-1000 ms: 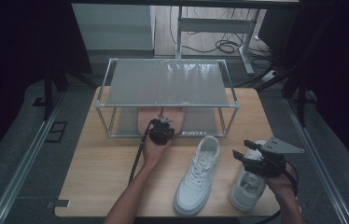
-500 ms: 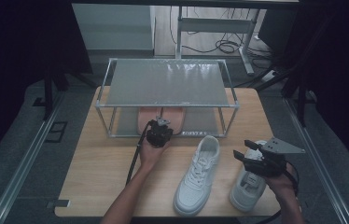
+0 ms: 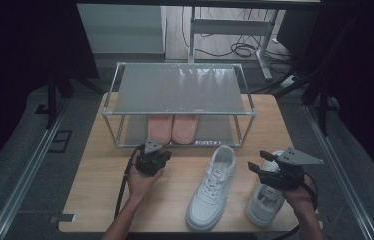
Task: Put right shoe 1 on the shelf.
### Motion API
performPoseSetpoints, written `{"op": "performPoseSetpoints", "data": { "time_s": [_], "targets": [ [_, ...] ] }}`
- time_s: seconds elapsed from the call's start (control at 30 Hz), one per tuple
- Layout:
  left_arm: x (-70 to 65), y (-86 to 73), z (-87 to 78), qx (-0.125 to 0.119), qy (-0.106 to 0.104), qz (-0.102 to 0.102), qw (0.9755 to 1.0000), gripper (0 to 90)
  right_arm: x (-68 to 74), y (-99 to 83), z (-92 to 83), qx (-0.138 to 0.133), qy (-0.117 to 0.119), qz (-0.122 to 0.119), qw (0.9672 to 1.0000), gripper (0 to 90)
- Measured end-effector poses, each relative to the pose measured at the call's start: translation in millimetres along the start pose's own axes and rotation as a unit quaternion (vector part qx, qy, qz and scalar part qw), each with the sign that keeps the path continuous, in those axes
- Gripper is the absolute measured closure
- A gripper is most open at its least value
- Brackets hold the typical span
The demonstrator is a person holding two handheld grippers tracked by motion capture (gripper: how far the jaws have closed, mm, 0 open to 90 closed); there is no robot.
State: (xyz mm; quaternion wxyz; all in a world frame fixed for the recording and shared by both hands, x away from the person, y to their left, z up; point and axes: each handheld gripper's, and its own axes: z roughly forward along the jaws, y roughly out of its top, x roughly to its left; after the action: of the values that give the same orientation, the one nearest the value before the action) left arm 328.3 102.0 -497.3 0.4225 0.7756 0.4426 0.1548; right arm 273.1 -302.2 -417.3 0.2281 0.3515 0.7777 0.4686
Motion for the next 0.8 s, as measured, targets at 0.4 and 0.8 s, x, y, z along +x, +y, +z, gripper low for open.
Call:
{"op": "performPoseSetpoints", "data": {
  "time_s": [0.4, 0.8],
  "targets": [
    [26.6, -40.7, -49.3, 0.014, -0.019, -0.04, 0.9989, 82.6, 1.4, -0.3, 2.5, 0.002, 0.003, -0.001, 1.0, 40.0],
    [44.0, -59.6, -71.4, 0.038, -0.005, -0.037, 0.9986, 50.6, 1.9, 0.5, 1.4, -0.001, 0.005, -0.002, 1.0, 40.0]
  ]
}}
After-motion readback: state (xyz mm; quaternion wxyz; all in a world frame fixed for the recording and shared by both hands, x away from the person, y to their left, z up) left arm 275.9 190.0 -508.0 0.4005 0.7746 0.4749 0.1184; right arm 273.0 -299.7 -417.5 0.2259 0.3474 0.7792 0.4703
